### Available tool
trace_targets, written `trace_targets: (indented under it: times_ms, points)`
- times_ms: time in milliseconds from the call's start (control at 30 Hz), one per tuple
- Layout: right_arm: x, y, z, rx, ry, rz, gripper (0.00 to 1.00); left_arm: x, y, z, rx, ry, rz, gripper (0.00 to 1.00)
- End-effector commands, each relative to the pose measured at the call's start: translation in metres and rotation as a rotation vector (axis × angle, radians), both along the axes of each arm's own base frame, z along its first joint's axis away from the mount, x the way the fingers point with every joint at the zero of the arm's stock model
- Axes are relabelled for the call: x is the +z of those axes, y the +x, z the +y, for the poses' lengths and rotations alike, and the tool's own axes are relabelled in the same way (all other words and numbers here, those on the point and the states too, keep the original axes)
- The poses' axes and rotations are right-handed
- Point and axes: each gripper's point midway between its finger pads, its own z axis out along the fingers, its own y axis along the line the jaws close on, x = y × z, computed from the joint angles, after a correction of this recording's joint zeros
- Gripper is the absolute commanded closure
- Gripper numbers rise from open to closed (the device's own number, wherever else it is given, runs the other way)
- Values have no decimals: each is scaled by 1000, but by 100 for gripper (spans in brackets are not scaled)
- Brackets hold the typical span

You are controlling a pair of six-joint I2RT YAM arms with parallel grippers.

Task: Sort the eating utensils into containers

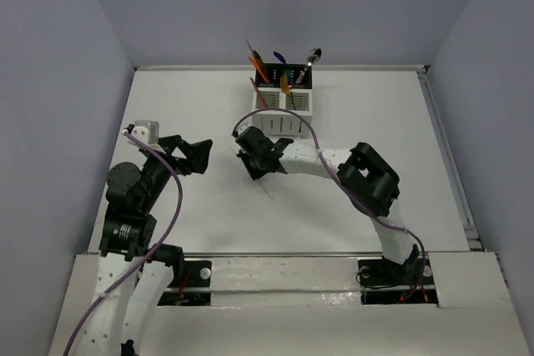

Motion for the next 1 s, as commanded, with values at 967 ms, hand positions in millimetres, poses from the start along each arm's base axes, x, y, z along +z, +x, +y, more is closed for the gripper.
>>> trace_targets:
  times_ms: [967]
  points:
    - [318,212,-36,3,724,-887,100,12,-1,-7,-35,-5,-45,1]
